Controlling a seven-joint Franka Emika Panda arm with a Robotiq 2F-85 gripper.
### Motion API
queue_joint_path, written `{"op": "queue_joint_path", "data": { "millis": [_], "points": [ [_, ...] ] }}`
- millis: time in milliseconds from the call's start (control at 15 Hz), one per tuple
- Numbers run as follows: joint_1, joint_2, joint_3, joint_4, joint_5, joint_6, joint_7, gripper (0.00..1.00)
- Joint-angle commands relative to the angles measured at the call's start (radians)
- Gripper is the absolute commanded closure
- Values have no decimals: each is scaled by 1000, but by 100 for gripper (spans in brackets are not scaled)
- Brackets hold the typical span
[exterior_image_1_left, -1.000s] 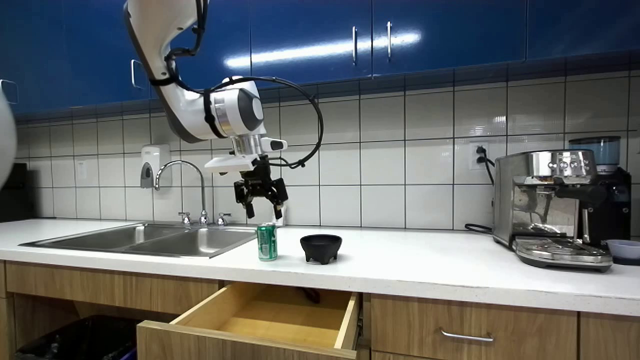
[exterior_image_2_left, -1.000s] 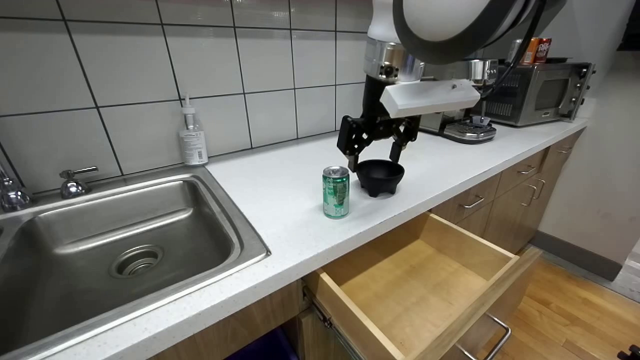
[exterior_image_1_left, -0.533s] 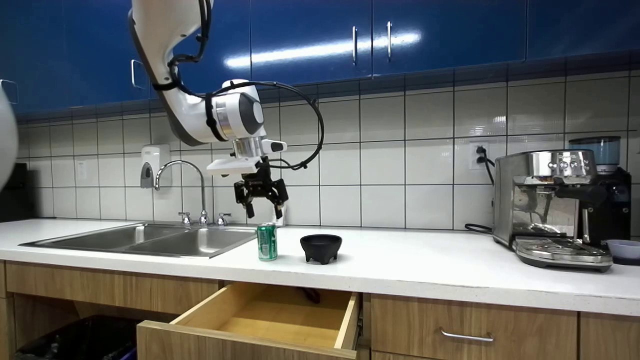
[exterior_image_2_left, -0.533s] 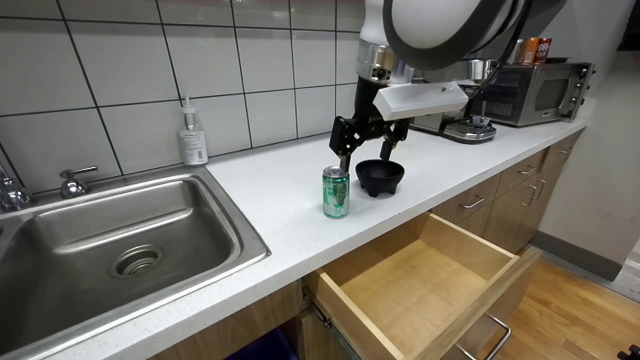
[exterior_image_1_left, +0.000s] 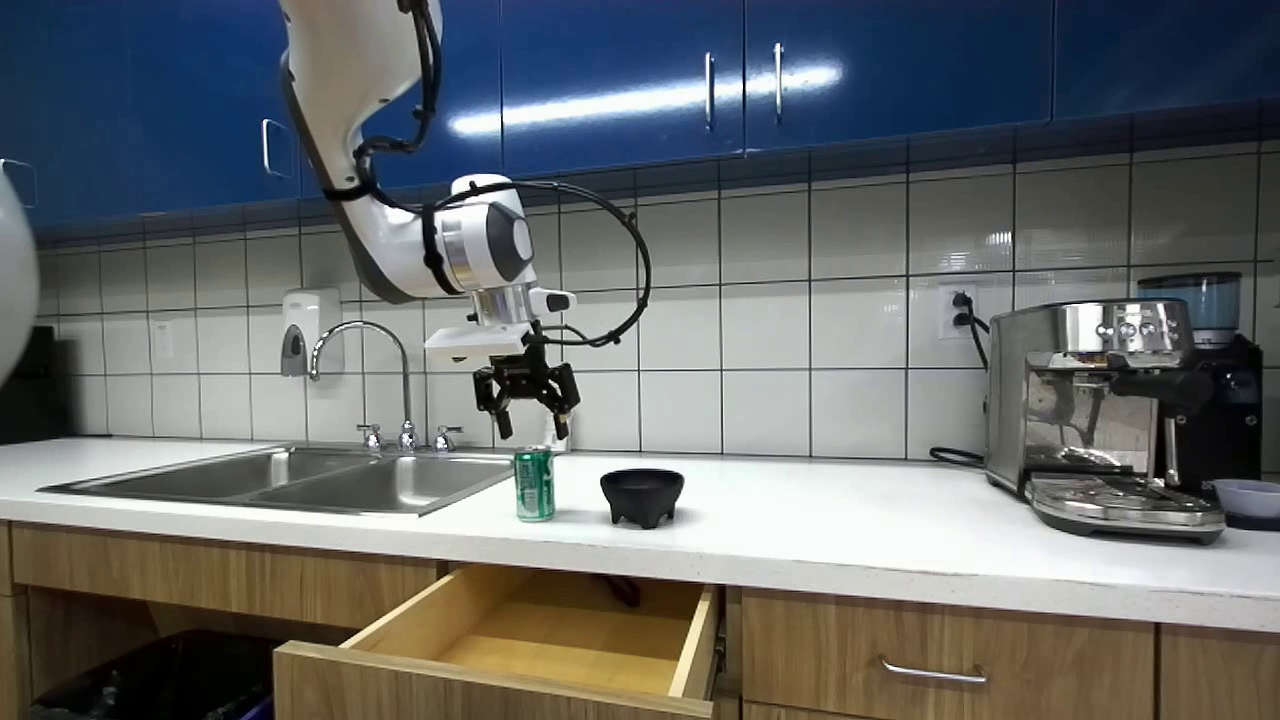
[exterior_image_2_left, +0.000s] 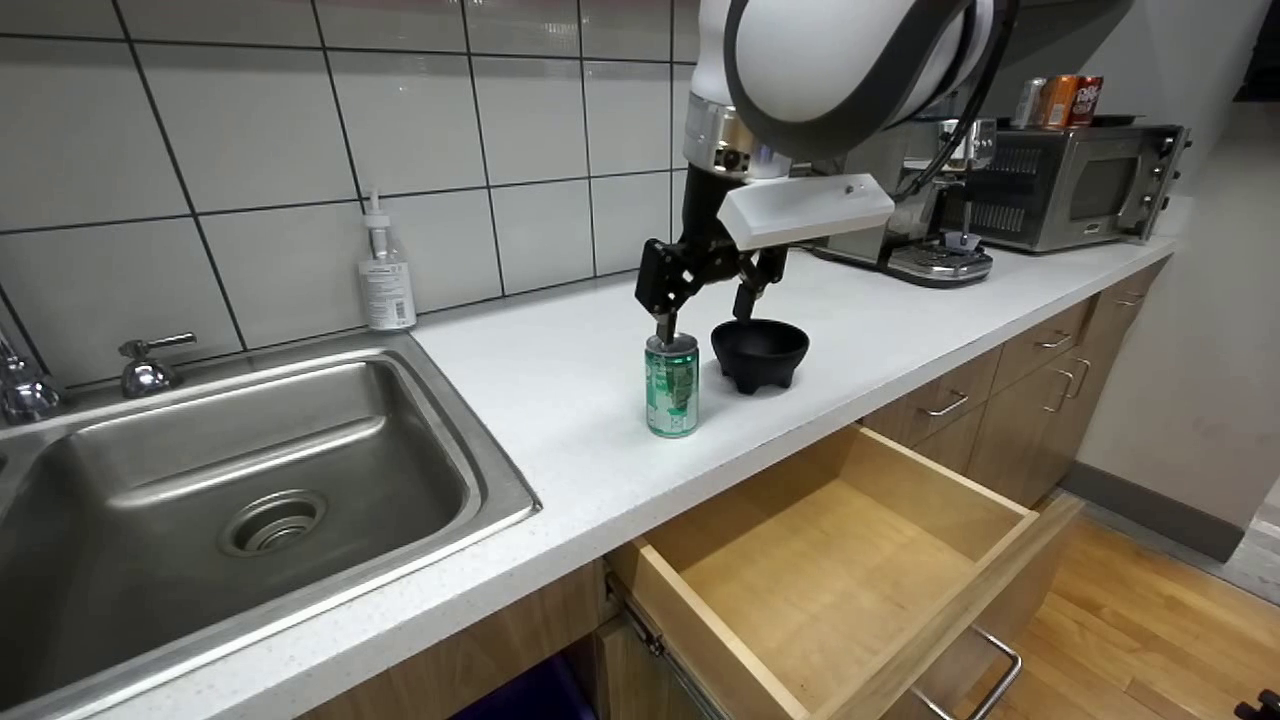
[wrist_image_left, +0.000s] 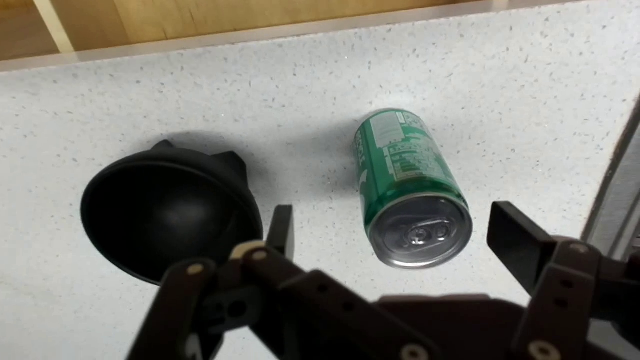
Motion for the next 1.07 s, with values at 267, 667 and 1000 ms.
{"op": "queue_joint_path", "data": {
  "millis": [267, 667, 1000],
  "points": [
    [33, 58, -7, 78, -13, -17, -22, 0],
    [40, 102, -22, 120, -19, -20, -14, 0],
    [41, 143, -34, 155, -16, -30, -16, 0]
  ]
}}
